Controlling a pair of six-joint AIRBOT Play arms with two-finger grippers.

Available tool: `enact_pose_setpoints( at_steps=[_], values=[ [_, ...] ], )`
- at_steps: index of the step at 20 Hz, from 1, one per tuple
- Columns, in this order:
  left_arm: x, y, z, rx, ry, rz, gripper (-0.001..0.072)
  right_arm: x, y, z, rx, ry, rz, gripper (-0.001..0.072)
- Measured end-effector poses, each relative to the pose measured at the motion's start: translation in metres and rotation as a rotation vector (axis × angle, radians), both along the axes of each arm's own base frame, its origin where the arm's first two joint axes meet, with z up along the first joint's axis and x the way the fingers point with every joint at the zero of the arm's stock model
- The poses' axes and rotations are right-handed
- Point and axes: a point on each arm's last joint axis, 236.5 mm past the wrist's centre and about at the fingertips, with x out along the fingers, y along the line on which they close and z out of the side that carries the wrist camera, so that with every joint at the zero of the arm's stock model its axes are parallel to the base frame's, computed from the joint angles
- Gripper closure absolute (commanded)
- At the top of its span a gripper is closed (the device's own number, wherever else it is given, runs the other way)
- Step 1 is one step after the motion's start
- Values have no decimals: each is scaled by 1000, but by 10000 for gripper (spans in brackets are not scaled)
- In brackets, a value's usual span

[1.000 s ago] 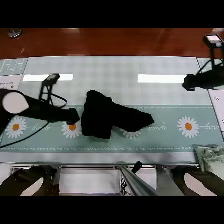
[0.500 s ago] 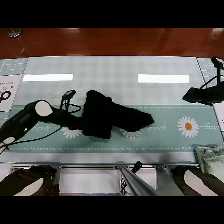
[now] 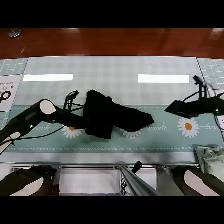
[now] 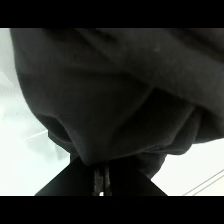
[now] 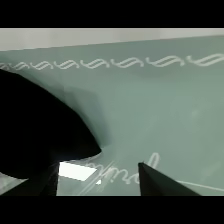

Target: Fold the shirts.

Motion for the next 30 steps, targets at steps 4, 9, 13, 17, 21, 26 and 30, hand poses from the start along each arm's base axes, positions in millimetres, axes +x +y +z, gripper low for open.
enact_pose_setpoints(
  at_steps=[4,9,13,17,21,26,30],
  values=[
    [-3,-1,2,-7,13,-10,687,-17,47,-33,91,57,49,132],
    [-8,-2,3,-11,30,-24,687,-16,85,-58,91,54,94,218],
    [1,1,6,-14,13,-4,686,-15,104,-71,90,54,100,674],
    [35,5,35,-40,-71,25,687,4,114,-59,110,-3,85,675],
    [83,10,128,-95,-308,21,687,50,105,25,123,-237,98,675],
    [110,40,342,-153,-842,78,687,95,54,237,47,-780,10,676],
    [70,61,498,-182,-1249,131,687,62,27,393,-35,-1149,-50,675]
  ],
)
